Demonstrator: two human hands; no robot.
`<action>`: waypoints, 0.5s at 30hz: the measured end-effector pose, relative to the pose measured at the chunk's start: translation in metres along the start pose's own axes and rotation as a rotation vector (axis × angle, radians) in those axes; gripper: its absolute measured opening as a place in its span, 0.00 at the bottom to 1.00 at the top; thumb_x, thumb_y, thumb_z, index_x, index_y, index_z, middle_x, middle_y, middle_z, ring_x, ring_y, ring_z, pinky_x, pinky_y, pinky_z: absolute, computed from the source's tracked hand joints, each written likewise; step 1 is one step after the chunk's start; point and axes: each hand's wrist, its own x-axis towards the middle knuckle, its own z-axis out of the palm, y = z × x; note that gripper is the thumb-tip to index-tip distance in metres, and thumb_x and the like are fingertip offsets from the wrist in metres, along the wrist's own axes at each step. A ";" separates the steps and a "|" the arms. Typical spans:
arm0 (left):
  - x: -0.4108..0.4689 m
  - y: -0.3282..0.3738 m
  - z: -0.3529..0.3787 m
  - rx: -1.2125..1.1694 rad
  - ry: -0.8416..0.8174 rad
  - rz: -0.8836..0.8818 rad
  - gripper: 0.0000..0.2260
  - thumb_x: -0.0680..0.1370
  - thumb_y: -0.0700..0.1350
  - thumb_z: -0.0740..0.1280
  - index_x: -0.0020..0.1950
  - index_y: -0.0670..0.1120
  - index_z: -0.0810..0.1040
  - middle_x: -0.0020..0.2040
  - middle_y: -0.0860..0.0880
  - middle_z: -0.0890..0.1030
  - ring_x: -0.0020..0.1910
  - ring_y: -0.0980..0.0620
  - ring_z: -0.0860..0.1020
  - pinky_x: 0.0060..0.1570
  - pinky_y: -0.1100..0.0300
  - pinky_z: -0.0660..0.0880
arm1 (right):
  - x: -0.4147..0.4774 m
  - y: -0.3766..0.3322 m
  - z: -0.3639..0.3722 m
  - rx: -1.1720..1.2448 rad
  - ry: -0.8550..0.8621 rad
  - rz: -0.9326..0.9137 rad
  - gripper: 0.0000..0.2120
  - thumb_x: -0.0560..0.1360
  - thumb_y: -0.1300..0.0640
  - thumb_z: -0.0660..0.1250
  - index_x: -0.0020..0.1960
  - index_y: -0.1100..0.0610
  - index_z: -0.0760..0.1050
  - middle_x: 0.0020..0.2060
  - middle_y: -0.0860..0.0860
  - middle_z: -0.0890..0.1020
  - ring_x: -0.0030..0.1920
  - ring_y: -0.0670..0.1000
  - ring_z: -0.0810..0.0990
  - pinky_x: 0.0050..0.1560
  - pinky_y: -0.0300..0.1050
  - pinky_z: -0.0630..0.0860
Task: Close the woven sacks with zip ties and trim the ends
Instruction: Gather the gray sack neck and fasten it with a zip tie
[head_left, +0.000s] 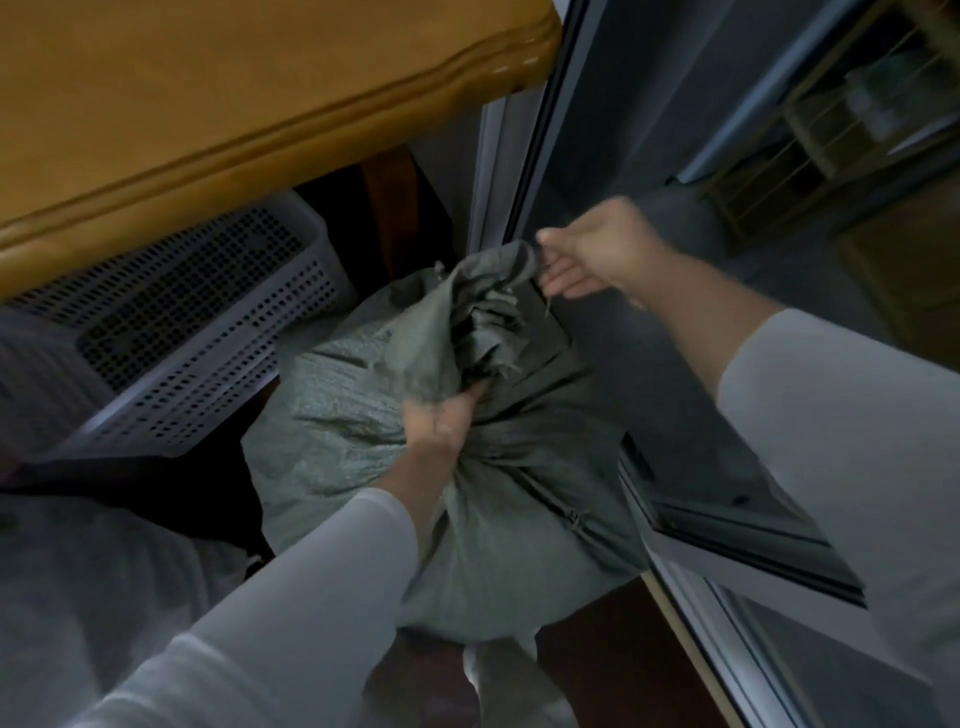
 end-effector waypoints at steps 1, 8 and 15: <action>0.009 -0.005 -0.002 -0.064 -0.046 0.069 0.30 0.72 0.45 0.72 0.69 0.36 0.65 0.64 0.46 0.73 0.65 0.48 0.71 0.57 0.67 0.68 | 0.003 0.014 -0.003 0.074 0.052 -0.019 0.12 0.77 0.58 0.65 0.53 0.68 0.76 0.36 0.57 0.82 0.30 0.46 0.81 0.35 0.39 0.79; 0.018 -0.005 -0.008 -0.187 -0.054 0.111 0.48 0.54 0.59 0.80 0.69 0.43 0.68 0.65 0.49 0.74 0.65 0.48 0.72 0.68 0.52 0.68 | 0.016 0.106 0.031 0.513 0.454 0.154 0.10 0.75 0.72 0.60 0.48 0.59 0.73 0.25 0.51 0.77 0.19 0.41 0.74 0.21 0.31 0.71; 0.024 -0.015 -0.014 -0.431 -0.020 -0.040 0.46 0.50 0.55 0.81 0.65 0.42 0.73 0.59 0.45 0.79 0.57 0.45 0.79 0.60 0.44 0.74 | 0.013 0.124 0.063 0.613 0.384 0.067 0.18 0.77 0.71 0.56 0.66 0.62 0.64 0.33 0.53 0.74 0.28 0.47 0.75 0.27 0.36 0.77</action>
